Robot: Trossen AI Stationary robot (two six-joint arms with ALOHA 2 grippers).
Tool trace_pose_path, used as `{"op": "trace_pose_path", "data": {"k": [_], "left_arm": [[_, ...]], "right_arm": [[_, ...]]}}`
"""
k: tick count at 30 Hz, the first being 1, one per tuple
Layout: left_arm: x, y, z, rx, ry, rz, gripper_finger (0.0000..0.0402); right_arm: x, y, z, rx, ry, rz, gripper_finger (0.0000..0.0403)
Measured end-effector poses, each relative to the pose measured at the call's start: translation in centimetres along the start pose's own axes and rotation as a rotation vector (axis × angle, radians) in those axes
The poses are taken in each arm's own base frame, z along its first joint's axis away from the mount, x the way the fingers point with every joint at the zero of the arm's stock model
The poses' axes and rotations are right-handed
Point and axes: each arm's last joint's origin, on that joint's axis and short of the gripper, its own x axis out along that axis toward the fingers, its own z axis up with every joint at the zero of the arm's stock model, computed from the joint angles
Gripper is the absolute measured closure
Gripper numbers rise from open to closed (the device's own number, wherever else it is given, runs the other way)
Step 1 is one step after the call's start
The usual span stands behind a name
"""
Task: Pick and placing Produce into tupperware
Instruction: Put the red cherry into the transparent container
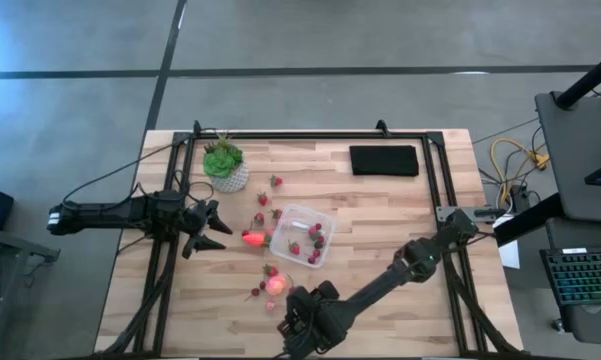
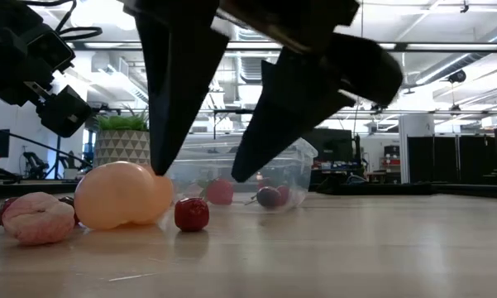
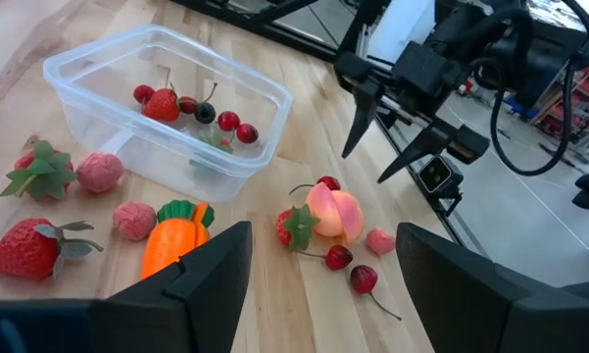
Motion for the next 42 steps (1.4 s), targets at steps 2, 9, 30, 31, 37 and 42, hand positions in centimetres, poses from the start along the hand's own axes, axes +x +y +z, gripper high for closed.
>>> {"op": "trace_pose_path", "data": {"k": [2,9,30,31,37,42], "left_arm": [[0.0,0.0,0.0,0.000,0.000,0.000,0.0162],[0.0,0.0,0.0,0.000,0.000,0.000,0.0162],[0.0,0.0,0.0,0.000,0.000,0.000,0.0162],[0.0,0.0,0.0,0.000,0.000,0.000,0.0162],[0.0,0.0,0.0,0.000,0.000,0.000,0.0162],[0.0,0.0,0.0,0.000,0.000,0.000,0.0162]], "right_arm": [[0.5,-0.1,0.1,-0.012,-0.009,-0.012,0.0176],[2.4,-0.2,1.0,0.029,-0.013,-0.035,0.0176],[2.7,-0.4,1.3,-0.019,0.008,-0.038,0.0175],[2.7,-0.3,1.2,-0.026,0.026,-0.034,0.0175],[2.8,-0.4,1.2,-0.034,0.125,-0.016,0.0177],[3.0,-0.5,1.7,0.013,0.124,-0.021,0.0177]]}}
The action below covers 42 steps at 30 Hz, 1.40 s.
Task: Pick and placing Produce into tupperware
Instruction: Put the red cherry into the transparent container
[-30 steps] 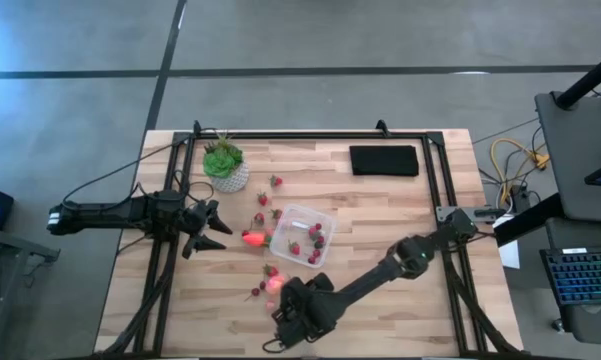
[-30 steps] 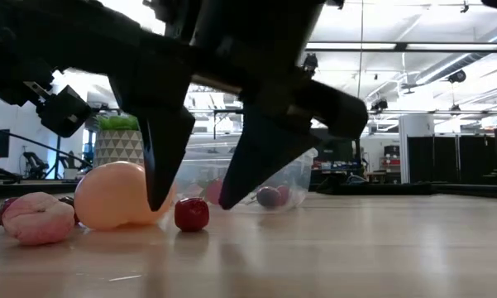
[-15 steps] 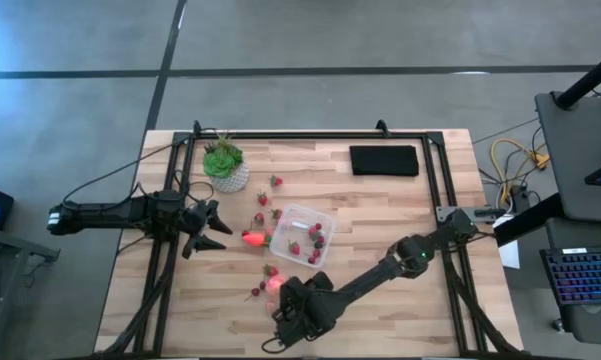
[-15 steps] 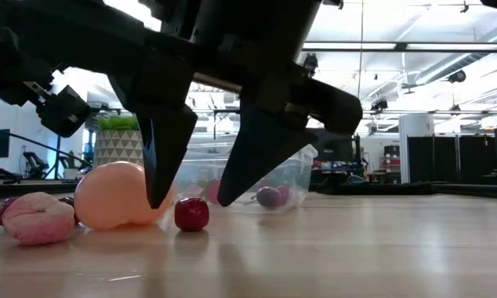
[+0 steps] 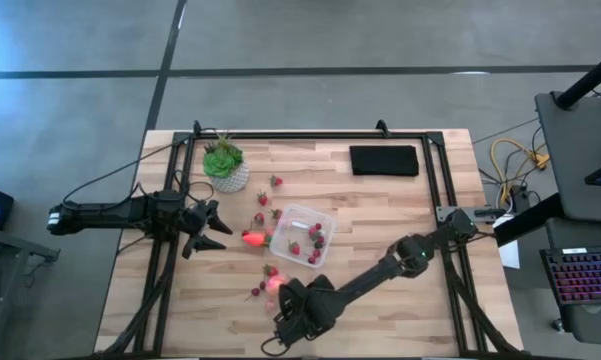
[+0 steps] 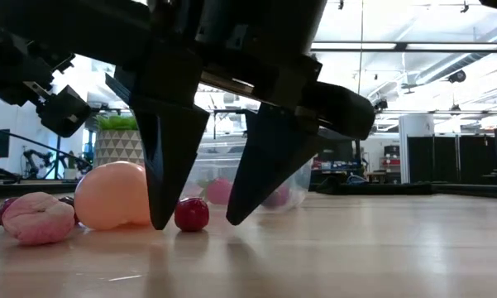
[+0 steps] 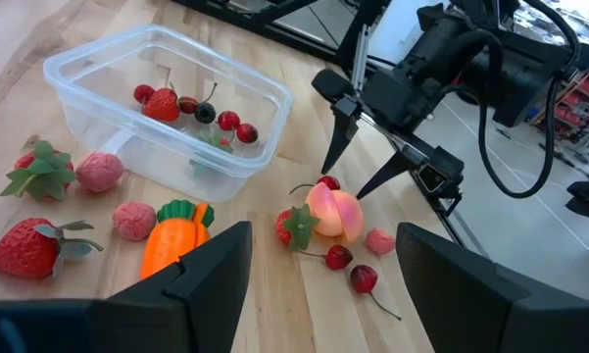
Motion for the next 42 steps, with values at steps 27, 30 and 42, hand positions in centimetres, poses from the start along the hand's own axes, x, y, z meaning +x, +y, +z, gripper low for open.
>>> {"op": "trace_pose_path", "data": {"k": [27,30,42], "left_arm": [[0.0,0.0,0.0,0.000,0.000,0.000,0.0162],[0.0,0.0,0.0,0.000,0.000,0.000,0.0162],[0.0,0.0,0.0,0.000,0.000,0.000,0.0162]], "right_arm": [[1.3,-0.8,2.9,0.130,0.063,-0.017,0.0262],[1.3,-0.9,3.0,0.135,0.063,-0.017,0.0290],[0.0,-0.8,3.6,0.163,0.053,0.013,0.0316]]}}
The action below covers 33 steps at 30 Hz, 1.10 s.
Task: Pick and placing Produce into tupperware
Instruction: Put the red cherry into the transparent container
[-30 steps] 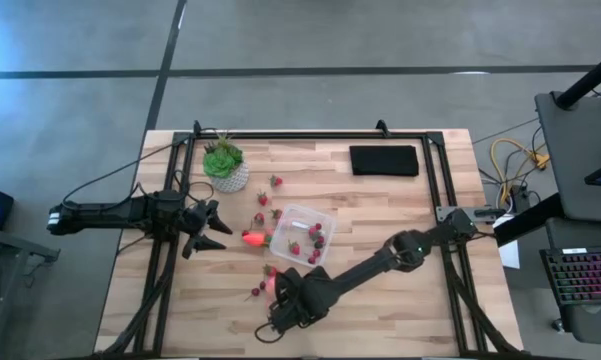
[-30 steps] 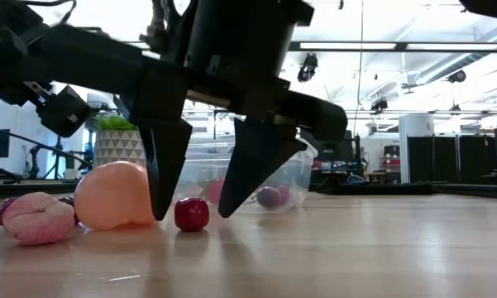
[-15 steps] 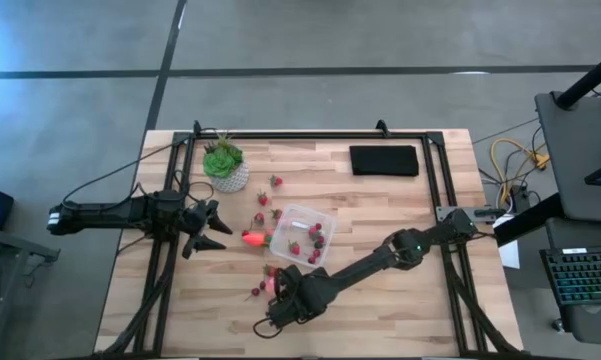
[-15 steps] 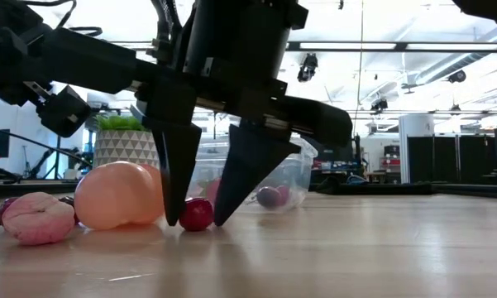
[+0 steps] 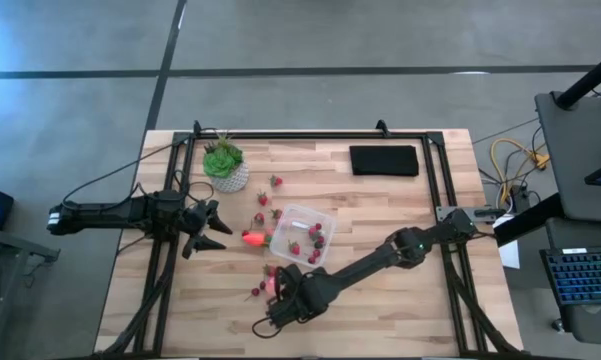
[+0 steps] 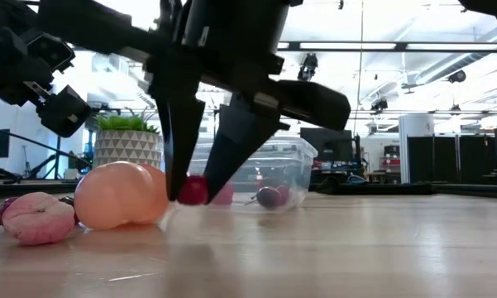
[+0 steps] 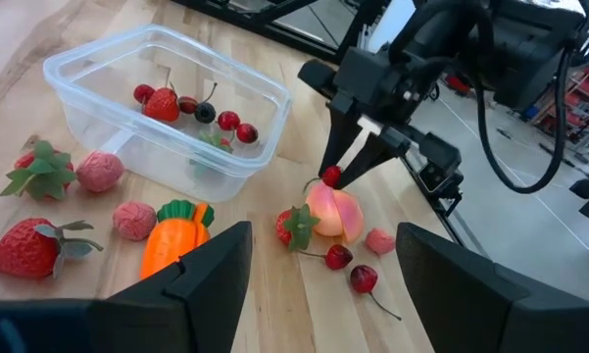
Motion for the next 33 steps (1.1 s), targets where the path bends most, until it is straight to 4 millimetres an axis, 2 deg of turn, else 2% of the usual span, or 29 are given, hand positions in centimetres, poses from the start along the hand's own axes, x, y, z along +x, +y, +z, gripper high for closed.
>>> {"op": "trace_pose_path", "data": {"k": [3,6,12,16,19,22,27,30,33], "left_arm": [[0.0,0.0,0.0,0.000,0.000,0.000,0.0162],[0.0,0.0,0.0,0.000,0.000,0.000,0.0162],[0.0,0.0,0.0,0.000,0.000,0.000,0.0162],[0.0,0.0,0.0,0.000,0.000,0.000,0.0162],[0.0,0.0,0.0,0.000,0.001,0.000,0.0162],[0.0,0.0,0.0,0.000,0.001,0.000,0.0162],[0.0,0.0,0.0,0.000,0.000,0.000,0.0162],[0.0,0.0,0.0,0.000,0.000,0.000,0.0162],[0.0,0.0,0.0,0.000,0.000,0.000,0.0162]], "right_arm": [[-0.4,0.0,0.2,0.031,-0.027,0.004,0.0316],[-1.7,0.1,0.5,0.049,-0.053,0.028,0.0320],[-6.2,-0.1,1.2,0.046,-0.171,0.091,0.0322],[-9.0,-1.2,2.7,0.083,-0.260,0.073,0.0318],[-9.4,-2.5,4.5,0.114,-0.266,-0.015,0.0317],[-9.0,-3.6,6.5,0.123,-0.260,-0.096,0.0317],[-8.0,-4.6,10.1,0.106,-0.127,-0.106,0.0313],[-7.3,-4.4,11.6,0.082,-0.124,-0.070,0.0291],[-7.1,-4.3,12.3,0.100,-0.132,-0.045,0.0254]]}}
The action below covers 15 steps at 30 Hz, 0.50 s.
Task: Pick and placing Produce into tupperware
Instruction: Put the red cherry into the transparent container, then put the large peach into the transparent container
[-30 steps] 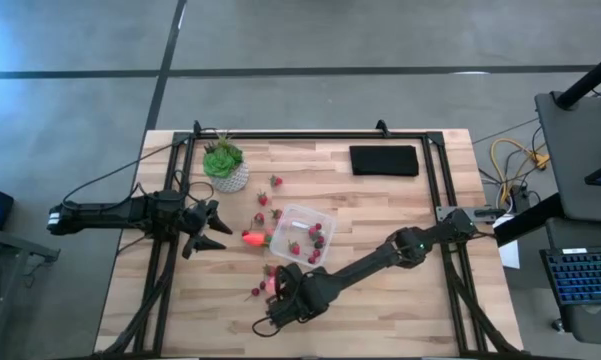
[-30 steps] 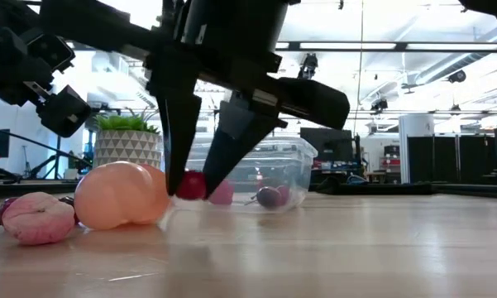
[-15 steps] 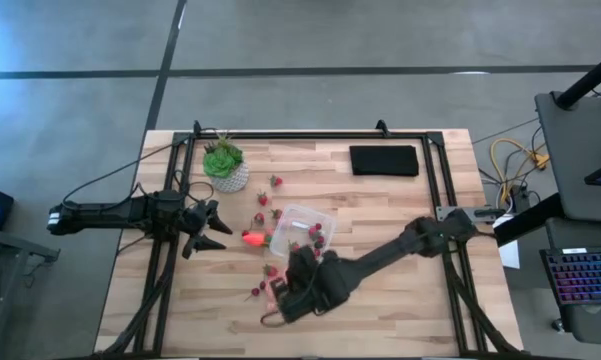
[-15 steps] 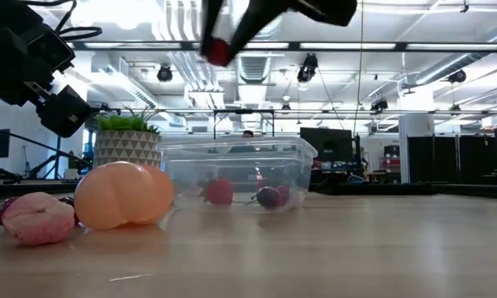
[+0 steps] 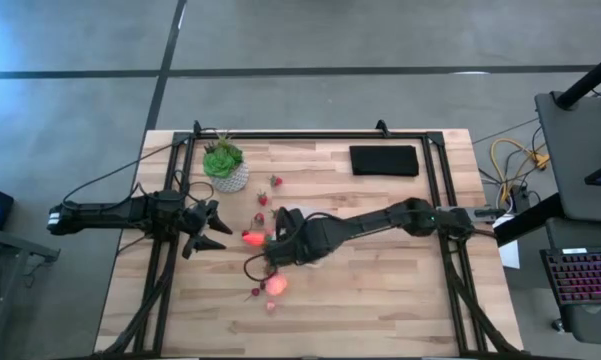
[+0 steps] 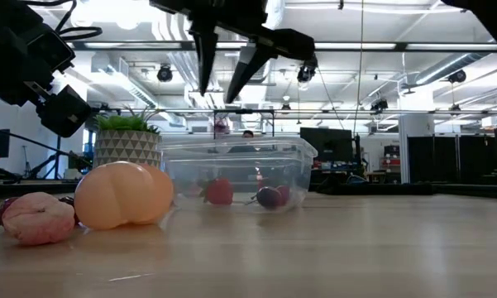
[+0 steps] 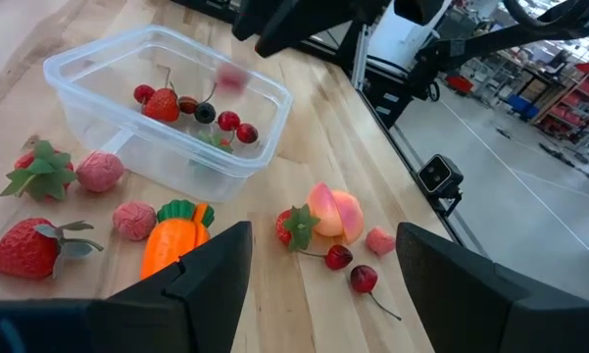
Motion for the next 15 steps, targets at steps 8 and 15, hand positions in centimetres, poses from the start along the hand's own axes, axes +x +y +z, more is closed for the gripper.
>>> {"op": "trace_pose_path", "data": {"k": [8,15], "left_arm": [[0.0,0.0,0.0,0.000,0.000,0.000,0.0162],[0.0,0.0,0.0,0.000,0.000,0.000,0.0162]], "right_arm": [[-0.6,0.9,-0.9,0.029,-0.017,0.073,0.0176],[-2.8,3.7,-5.3,-0.261,-0.034,0.311,0.0168]]}}
